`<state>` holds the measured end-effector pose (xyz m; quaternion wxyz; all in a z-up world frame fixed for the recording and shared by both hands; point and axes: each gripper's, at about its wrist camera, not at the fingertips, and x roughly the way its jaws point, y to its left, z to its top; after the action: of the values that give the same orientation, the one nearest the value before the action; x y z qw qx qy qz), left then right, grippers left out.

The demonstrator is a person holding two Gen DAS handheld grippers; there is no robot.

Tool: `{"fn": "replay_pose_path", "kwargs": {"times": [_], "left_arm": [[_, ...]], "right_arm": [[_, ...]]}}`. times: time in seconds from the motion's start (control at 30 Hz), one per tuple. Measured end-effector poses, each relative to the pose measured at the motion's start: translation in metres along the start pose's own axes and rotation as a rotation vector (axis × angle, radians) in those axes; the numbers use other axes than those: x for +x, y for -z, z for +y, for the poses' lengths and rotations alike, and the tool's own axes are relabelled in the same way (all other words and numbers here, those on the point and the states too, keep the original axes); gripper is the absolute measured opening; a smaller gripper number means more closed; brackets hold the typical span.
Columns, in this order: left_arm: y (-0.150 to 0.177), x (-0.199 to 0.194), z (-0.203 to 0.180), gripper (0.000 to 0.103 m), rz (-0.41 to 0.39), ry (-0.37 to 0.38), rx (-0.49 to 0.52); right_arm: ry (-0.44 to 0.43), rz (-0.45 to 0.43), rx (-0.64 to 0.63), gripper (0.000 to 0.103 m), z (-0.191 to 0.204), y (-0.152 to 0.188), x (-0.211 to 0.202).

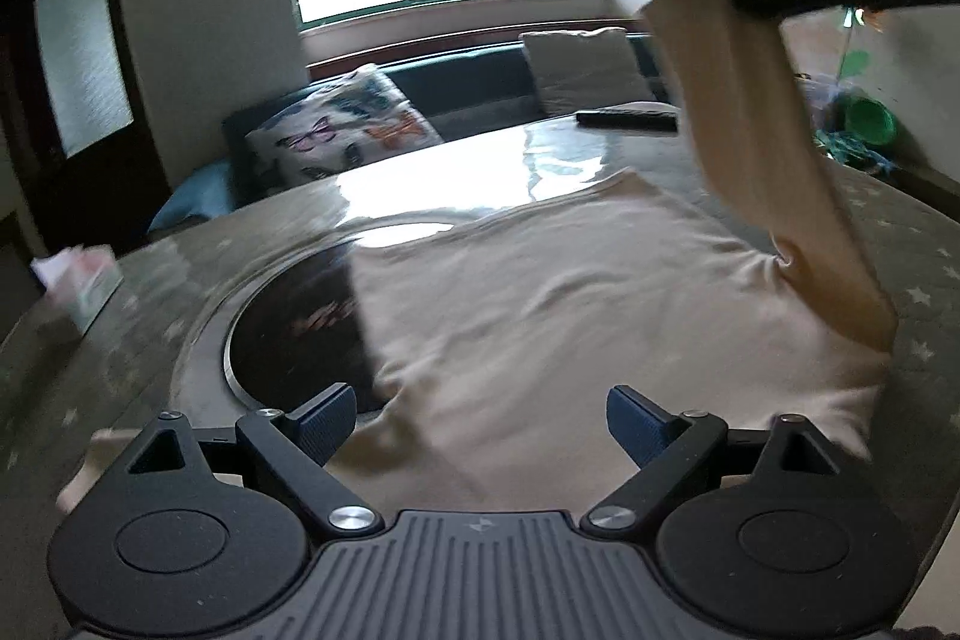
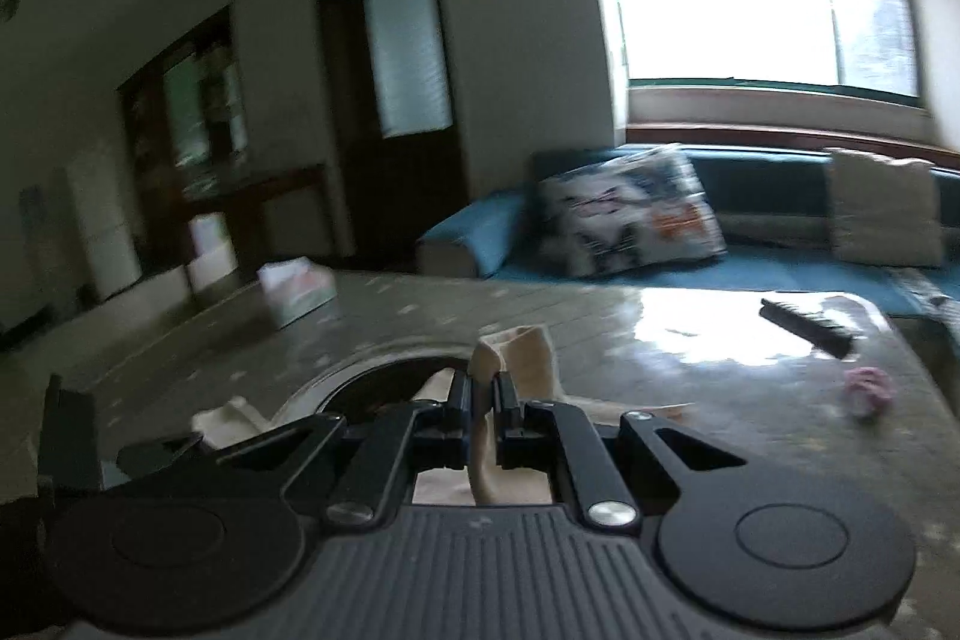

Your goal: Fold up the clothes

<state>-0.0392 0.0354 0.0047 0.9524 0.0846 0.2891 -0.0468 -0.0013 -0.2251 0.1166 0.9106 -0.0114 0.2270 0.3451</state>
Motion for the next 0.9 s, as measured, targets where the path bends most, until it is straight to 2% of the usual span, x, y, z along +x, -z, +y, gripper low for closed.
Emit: {"fn": "replay_pose_path", "kwargs": {"times": [0.13,0.27,0.43,0.53,0.63,0.73,0.8,0.9], "left_arm": [[0.010,-0.006,0.008,0.092,0.008,-0.010,-0.020],[0.017,-0.011,0.016,0.092,0.014,-0.020,-0.037],[0.018,-0.017,0.021,0.092,0.008,-0.035,-0.058],[0.015,-0.020,0.021,0.088,0.000,-0.035,-0.063],[0.011,-0.021,0.017,0.084,-0.008,-0.029,-0.060],[0.007,-0.014,0.012,0.076,-0.003,-0.015,-0.043],[0.005,-0.009,0.008,0.065,0.007,-0.007,-0.035],[0.003,0.000,0.006,0.056,0.028,0.001,-0.033]], "right_arm": [[-0.076,0.083,-0.036,0.007,0.030,0.012,0.032],[-0.141,0.162,-0.070,0.011,0.048,0.028,0.040],[-0.075,0.201,-0.102,0.012,0.031,0.039,0.027],[0.020,0.258,-0.120,0.012,0.008,0.059,0.021],[0.085,0.317,-0.077,0.012,-0.018,0.082,0.016],[0.126,0.355,-0.011,0.012,-0.040,0.104,0.008],[0.149,0.378,0.031,0.012,-0.052,0.115,0.006],[0.152,0.376,0.052,0.012,-0.059,0.120,0.001]]}}
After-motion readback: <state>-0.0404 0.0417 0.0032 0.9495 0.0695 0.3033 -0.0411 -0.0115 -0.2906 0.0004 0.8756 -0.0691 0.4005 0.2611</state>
